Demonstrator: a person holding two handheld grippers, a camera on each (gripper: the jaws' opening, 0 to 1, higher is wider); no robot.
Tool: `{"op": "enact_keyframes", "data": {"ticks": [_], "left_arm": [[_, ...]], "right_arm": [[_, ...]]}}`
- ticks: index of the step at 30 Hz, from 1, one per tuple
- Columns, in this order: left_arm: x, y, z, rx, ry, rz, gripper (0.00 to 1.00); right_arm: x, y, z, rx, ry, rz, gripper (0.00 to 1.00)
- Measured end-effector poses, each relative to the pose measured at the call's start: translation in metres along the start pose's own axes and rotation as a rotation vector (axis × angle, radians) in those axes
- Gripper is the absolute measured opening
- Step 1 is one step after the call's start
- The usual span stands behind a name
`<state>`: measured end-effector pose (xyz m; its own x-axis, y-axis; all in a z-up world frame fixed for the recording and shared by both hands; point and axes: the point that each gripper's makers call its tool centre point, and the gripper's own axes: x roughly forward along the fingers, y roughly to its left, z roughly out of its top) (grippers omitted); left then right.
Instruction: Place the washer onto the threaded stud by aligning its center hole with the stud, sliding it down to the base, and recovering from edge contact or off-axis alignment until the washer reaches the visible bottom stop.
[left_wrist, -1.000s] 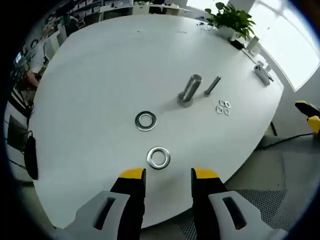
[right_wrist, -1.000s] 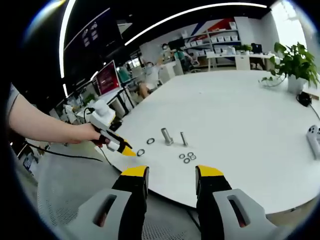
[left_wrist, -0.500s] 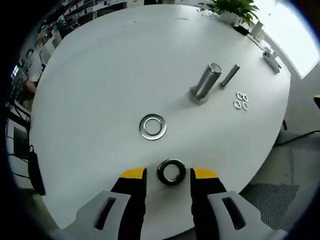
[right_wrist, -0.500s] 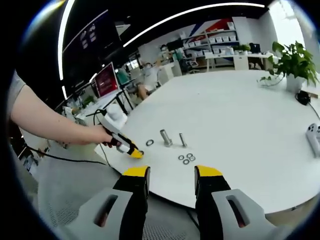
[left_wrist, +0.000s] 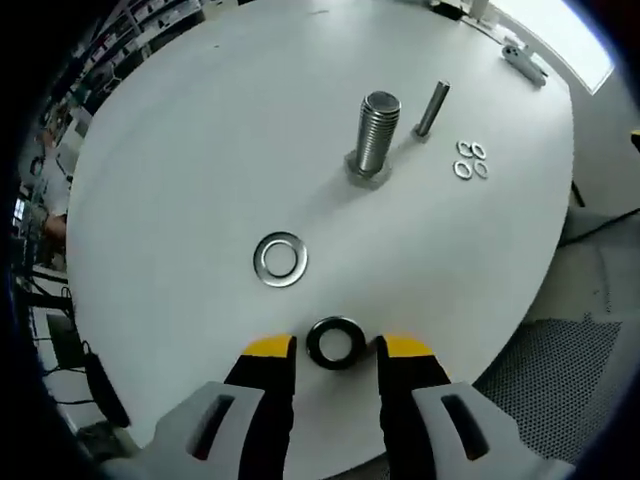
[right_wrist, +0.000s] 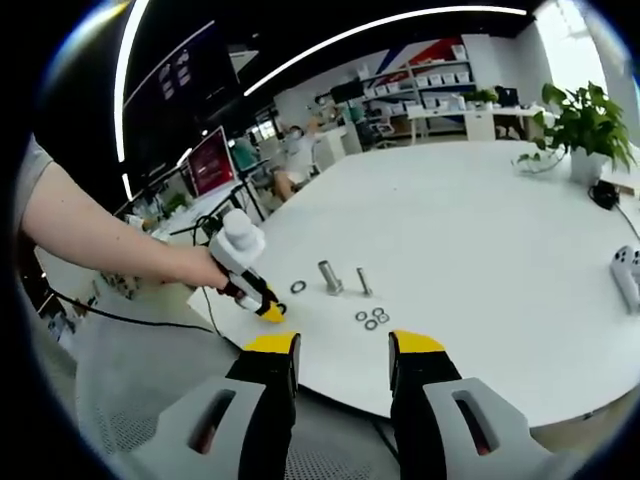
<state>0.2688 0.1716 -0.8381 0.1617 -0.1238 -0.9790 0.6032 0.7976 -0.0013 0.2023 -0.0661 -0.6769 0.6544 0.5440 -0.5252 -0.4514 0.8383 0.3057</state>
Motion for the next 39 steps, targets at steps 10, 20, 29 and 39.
{"op": "enact_keyframes", "data": {"ticks": [10,20,29,39], "left_arm": [[0.0007,-0.0002,-0.0022,0.006,0.051,0.0,0.31],[0.0015,-0.001,-0.0014,-0.008,0.025,-0.003,0.2],[0.0019,0.0014,-0.0019,-0.021,0.028,-0.002,0.19],[-0.0009,-0.001,-0.0026,0.064,0.089,-0.014,0.18]], "right_arm": [[-0.0002,-0.0002,0.0003,0.006,-0.004,-0.004,0.37],[0.0001,0.0,0.0006,0.003,-0.005,-0.003,0.37],[-0.0003,-0.0007,0.0,0.002,-0.004,-0.007,0.37],[-0.0007,-0.0008,0.0,0.003,-0.006,-0.01,0.37]]}}
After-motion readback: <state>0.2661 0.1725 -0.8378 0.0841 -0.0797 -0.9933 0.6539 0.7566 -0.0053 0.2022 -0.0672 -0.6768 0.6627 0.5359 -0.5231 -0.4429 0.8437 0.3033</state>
